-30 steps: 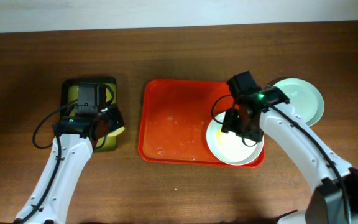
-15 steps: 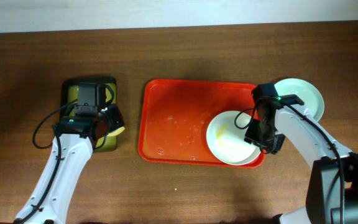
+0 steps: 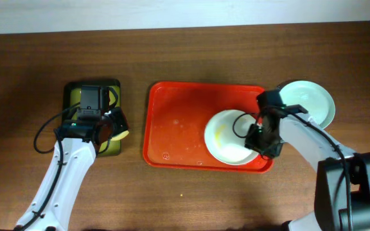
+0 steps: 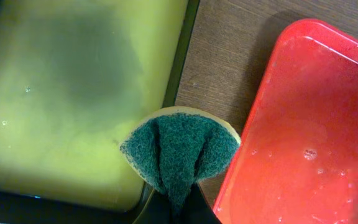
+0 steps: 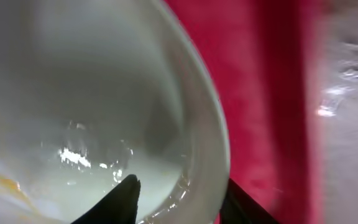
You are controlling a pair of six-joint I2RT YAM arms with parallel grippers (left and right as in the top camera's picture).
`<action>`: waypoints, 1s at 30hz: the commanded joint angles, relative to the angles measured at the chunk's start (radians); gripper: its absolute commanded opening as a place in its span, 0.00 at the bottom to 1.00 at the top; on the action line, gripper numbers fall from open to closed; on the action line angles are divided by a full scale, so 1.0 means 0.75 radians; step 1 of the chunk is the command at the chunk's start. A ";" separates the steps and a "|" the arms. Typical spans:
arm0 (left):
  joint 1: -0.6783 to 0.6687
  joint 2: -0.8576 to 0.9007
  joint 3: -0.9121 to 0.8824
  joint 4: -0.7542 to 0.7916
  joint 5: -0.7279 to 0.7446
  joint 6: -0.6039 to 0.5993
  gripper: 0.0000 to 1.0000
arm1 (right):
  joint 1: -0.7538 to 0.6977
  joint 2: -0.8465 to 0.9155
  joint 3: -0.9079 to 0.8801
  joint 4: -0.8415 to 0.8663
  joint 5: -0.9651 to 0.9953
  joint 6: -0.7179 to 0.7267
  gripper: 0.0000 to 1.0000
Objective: Clean dirty plates on tray and stack at the side
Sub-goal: 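Grip the white plate rim with the right gripper and drag it left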
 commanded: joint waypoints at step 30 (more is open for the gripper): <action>0.006 -0.005 -0.002 0.127 -0.001 -0.013 0.00 | 0.118 0.134 0.009 0.503 -0.081 0.042 0.04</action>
